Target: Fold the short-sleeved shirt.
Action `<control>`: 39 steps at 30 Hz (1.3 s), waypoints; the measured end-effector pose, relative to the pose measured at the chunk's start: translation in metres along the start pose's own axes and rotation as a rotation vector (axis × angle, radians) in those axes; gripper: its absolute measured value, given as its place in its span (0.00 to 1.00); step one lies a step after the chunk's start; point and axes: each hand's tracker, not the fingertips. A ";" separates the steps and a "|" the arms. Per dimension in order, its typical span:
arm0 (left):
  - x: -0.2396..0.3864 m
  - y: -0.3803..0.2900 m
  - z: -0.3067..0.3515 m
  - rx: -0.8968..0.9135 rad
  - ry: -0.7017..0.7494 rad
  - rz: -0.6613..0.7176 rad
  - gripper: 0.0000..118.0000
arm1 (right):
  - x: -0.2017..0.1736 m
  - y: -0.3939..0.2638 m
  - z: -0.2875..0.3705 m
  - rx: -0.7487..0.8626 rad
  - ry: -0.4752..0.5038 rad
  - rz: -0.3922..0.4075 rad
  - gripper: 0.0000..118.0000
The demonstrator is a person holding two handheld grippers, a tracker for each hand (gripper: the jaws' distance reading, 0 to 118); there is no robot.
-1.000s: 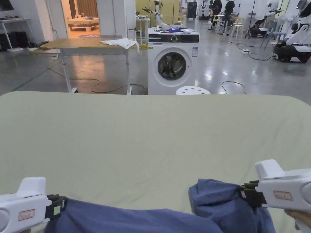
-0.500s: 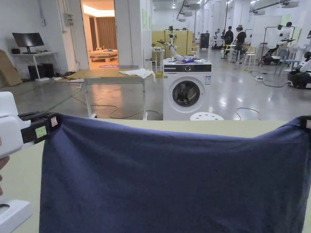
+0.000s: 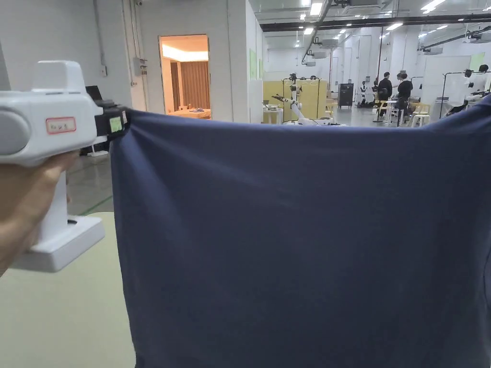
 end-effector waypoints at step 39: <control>-0.014 -0.137 -0.207 -0.299 0.096 0.081 0.00 | -0.025 -0.060 -0.197 -0.176 -0.095 0.053 0.02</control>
